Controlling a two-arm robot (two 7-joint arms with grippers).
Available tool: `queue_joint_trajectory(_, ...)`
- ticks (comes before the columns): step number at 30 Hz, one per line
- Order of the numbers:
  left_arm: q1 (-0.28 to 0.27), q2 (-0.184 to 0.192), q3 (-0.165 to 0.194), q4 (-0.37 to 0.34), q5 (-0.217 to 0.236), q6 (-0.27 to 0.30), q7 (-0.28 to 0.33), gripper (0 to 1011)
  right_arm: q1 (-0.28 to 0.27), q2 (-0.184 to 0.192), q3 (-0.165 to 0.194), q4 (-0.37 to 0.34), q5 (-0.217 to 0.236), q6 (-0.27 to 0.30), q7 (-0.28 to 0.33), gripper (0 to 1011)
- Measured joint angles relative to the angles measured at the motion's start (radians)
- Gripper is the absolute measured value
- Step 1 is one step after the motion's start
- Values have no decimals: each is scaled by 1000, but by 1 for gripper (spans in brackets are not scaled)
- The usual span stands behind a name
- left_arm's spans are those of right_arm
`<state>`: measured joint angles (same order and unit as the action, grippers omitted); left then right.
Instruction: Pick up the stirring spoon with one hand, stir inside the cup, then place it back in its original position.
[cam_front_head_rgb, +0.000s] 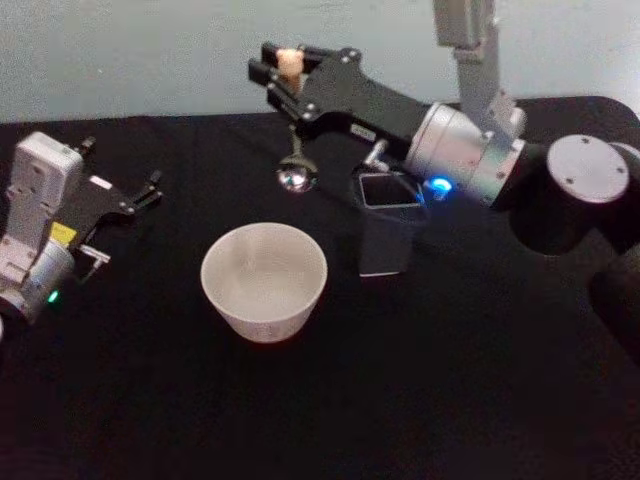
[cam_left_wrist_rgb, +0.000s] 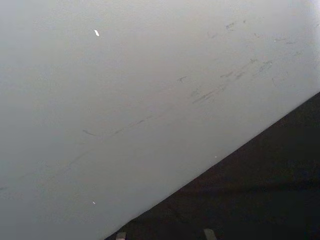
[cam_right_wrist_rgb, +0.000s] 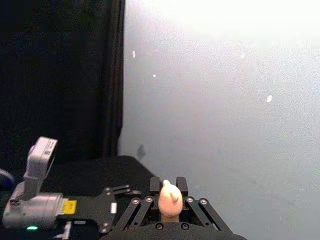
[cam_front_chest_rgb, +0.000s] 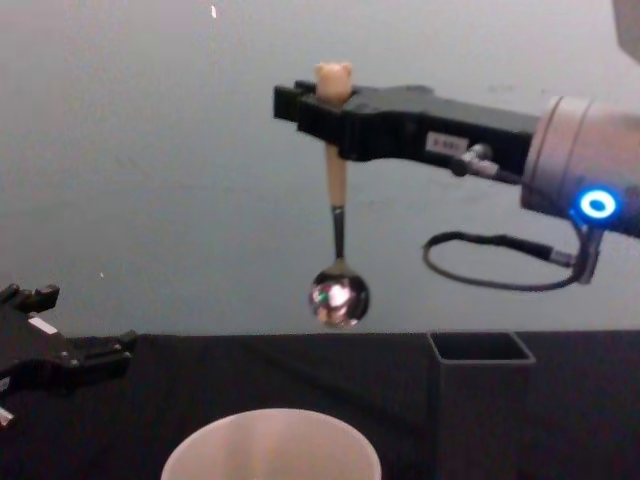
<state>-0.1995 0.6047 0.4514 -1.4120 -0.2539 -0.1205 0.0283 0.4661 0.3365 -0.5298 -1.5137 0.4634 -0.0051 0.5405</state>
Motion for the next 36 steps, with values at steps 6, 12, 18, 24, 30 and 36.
queue_joint_trajectory(6, 0, 0, 0, 0, 0, 0, 0, 1001, -13, 24, 30, -25, 2, -3, -30, 208)
queue_joint_trajectory(12, 0, 0, 0, 0, 0, 0, 0, 1001, -37, 54, 66, -45, -5, 1, -65, 208)
queue_joint_trajectory(18, 0, 0, 0, 0, 0, 0, 0, 1001, -62, 73, 95, -56, -15, 11, -90, 208)
queue_joint_trajectory(24, 0, 0, 0, 0, 0, 0, 0, 1001, -75, 81, 111, -51, -25, 21, -103, 208)
queue_joint_trajectory(30, 0, 0, 0, 0, 0, 0, 0, 1001, -88, 82, 123, -49, -29, 29, -106, 208)
queue_joint_trajectory(36, 0, 0, 0, 0, 0, 0, 0, 1001, -100, 80, 128, -47, -29, 34, -105, 208)
